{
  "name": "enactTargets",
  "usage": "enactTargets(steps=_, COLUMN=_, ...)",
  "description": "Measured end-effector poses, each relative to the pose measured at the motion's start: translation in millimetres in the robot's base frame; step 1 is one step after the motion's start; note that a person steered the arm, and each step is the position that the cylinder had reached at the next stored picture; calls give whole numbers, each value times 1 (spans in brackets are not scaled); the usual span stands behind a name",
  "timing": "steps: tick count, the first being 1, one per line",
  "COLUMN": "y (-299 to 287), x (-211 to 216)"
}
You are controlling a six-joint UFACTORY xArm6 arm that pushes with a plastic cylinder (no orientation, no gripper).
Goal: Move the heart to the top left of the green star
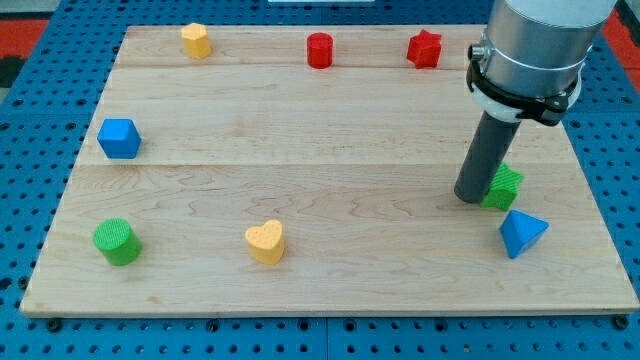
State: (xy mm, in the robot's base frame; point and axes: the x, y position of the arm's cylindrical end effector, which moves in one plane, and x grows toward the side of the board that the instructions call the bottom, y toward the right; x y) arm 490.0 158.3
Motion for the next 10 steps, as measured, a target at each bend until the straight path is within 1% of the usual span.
enactTargets(steps=1, y=-42, x=4)
enactTargets(steps=2, y=-80, x=54)
enactTargets(steps=3, y=-111, x=115)
enactTargets(steps=4, y=-214, x=116)
enactTargets(steps=5, y=-235, x=81)
enactTargets(steps=7, y=-169, x=10)
enactTargets(steps=8, y=-173, x=-29)
enactTargets(steps=9, y=-205, x=-43)
enactTargets(steps=10, y=-187, x=-64)
